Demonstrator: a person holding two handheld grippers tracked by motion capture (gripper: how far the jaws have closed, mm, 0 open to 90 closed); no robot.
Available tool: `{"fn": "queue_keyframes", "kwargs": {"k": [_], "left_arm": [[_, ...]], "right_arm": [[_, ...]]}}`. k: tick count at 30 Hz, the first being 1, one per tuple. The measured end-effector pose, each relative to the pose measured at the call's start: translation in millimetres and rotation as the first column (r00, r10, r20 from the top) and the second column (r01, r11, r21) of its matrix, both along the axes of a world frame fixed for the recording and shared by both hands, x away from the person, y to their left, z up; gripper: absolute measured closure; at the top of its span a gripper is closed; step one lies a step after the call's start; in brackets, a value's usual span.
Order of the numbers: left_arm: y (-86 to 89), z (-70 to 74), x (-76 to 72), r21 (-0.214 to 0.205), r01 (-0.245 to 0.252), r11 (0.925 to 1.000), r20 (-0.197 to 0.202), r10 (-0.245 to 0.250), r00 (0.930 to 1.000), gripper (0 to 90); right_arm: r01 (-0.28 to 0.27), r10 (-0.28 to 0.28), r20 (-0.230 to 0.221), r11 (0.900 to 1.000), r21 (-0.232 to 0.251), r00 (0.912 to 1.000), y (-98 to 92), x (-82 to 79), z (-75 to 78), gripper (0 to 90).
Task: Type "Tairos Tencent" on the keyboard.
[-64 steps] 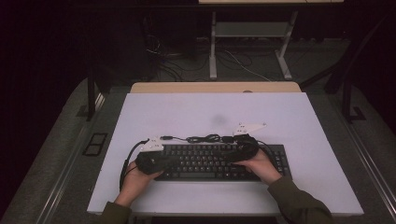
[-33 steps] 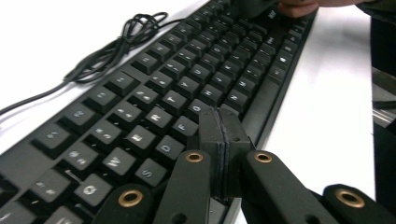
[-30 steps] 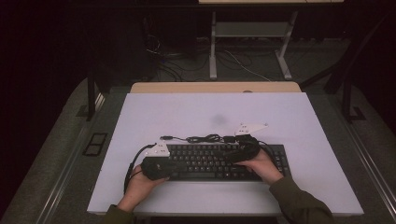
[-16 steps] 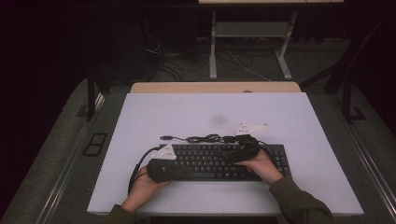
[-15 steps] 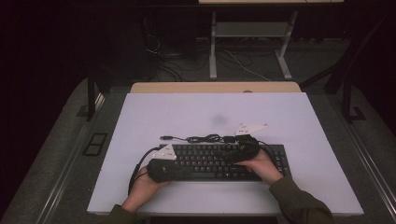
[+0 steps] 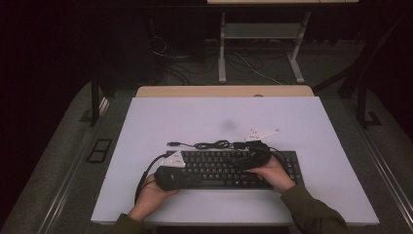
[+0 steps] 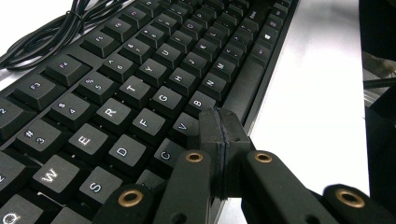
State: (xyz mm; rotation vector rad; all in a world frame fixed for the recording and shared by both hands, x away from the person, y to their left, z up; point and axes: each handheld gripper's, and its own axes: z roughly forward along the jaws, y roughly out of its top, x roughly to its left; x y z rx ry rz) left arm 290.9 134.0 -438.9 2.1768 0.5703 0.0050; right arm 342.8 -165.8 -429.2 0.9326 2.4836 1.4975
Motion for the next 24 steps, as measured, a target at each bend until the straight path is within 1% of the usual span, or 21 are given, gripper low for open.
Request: {"fn": "queue_keyframes", "kwargs": {"k": [3,4,9,11,13,17,21,22,24], "left_arm": [[-0.8,-2.3,0.5,0.014,0.003,0.9999,-0.002,-0.003,1.0,89.2],[-0.6,-2.4,1.0,0.008,-0.001,1.0,-0.013,0.001,0.9999,89.2],[-0.6,-1.7,1.0,0.01,-0.001,1.0,-0.009,0.002,1.0,89.2],[-0.7,0.0,0.6,0.014,0.002,0.9999,0.001,-0.002,1.0,89.2],[-0.2,2.0,0.2,0.002,-0.002,1.0,0.004,0.002,1.0,89.2],[0.6,1.9,1.2,0.001,0.0,1.0,0.005,0.0,1.0,89.2],[0.5,4.5,1.5,-0.018,-0.01,0.9998,0.011,0.01,0.9999,89.0],[0.2,5.2,1.8,-0.028,-0.022,0.9994,0.007,0.022,0.9997,86.4],[1.1,6.5,3.1,-0.035,-0.031,0.9989,0.012,0.031,0.9994,82.1]], "right_arm": [[0.0,0.0,-0.001,1.0,0.0,1.0,0.1,0.0,-0.1,21.8],[0.0,0.0,-0.002,1.0,0.0,1.0,0.2,-0.1,-0.2,21.8],[-0.001,0.001,0.0,1.0,0.0,1.0,0.2,-0.2,-0.1,21.8],[0.001,-0.001,0.0,1.0,0.001,1.0,0.0,0.0,0.1,21.8],[0.001,-0.001,0.001,1.0,0.004,1.0,-0.1,0.0,0.3,21.8],[0.002,-0.002,0.0,1.0,0.004,1.0,-0.3,0.3,0.2,21.8],[0.0,0.0,0.002,1.0,0.006,1.0,-0.5,0.0,0.5,21.8],[0.0,0.0,0.002,1.0,0.008,1.0,-0.7,0.0,0.5,21.8],[0.0,0.0,0.001,1.0,0.009,1.0,-0.8,-0.4,0.5,21.8]]}}
